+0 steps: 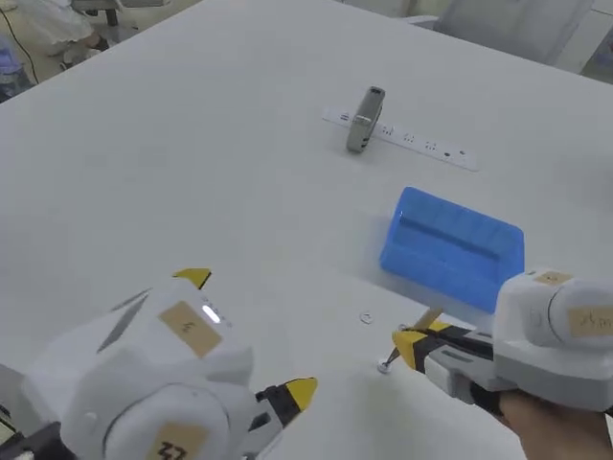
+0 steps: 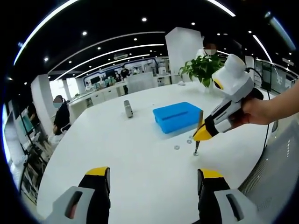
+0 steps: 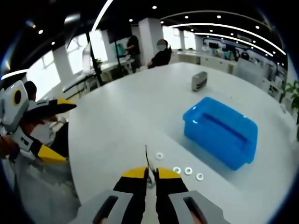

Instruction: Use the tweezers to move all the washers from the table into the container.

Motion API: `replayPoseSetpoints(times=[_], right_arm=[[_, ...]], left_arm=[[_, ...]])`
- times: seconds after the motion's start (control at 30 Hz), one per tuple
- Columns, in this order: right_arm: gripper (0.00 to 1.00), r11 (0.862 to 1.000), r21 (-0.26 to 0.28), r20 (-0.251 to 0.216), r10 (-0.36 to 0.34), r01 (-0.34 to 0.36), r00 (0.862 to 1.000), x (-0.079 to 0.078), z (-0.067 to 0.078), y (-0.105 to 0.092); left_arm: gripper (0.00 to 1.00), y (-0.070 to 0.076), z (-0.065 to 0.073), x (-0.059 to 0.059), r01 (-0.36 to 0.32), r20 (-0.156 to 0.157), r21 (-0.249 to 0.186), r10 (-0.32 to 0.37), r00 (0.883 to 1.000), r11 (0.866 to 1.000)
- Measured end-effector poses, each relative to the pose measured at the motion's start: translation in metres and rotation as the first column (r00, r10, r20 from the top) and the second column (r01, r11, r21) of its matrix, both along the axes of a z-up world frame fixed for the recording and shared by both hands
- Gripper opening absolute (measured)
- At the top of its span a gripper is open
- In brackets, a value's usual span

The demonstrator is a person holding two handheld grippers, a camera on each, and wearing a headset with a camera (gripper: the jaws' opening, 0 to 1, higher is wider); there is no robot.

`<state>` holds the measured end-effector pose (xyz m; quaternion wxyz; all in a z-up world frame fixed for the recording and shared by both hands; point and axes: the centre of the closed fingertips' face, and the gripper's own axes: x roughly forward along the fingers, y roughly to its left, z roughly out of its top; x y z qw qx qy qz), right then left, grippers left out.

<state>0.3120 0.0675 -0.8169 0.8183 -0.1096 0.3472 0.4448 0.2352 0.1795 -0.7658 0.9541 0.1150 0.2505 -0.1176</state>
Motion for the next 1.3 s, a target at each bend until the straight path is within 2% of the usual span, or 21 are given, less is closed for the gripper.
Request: replayPoseSetpoints(times=[0.23, 0.43, 0.73, 0.93, 1.07, 1.2, 1.3], right_arm=[[0.02, 1.0, -0.003, 0.01, -0.012, 0.013, 1.0, 0.002, 0.0, -0.001], [0.02, 0.999, 0.017, -0.028, -0.042, 0.043, 0.999, 0.005, 0.001, -0.003], [0.02, 0.999, 0.018, -0.05, -0.046, 0.047, 0.998, 0.005, 0.001, -0.005], [0.02, 1.0, -0.012, -0.036, -0.01, 0.01, 0.999, 0.005, 0.006, -0.001], [0.02, 0.999, -0.03, -0.012, 0.025, -0.025, 1.0, 0.005, 0.012, 0.002], [0.02, 0.998, -0.043, 0.02, 0.042, -0.041, 0.999, 0.013, 0.021, 0.004], [0.02, 0.999, -0.029, 0.032, 0.037, -0.036, 0.999, 0.02, 0.029, 0.004]], left_arm=[[0.76, -0.001, 0.0, 0.0, 0.0, -0.005, -0.011, 0.0, 1.0, 1.0], [0.76, -0.001, -0.002, -0.001, 0.003, -0.01, 0.006, -0.003, 1.0, 1.0], [0.75, 0.001, -0.002, 0.001, -0.002, -0.01, 0.011, 0.002, 1.0, 1.0], [0.76, 0.002, -0.003, 0.002, -0.005, -0.012, 0.018, 0.005, 1.0, 1.0], [0.77, 0.003, -0.004, 0.002, -0.009, -0.019, 0.016, 0.009, 1.0, 1.0], [0.78, 0.002, -0.008, 0.002, -0.003, -0.04, 0.016, 0.004, 0.999, 1.0], [0.79, 0.001, -0.009, 0.001, 0.004, -0.044, 0.022, -0.003, 0.999, 1.0]])
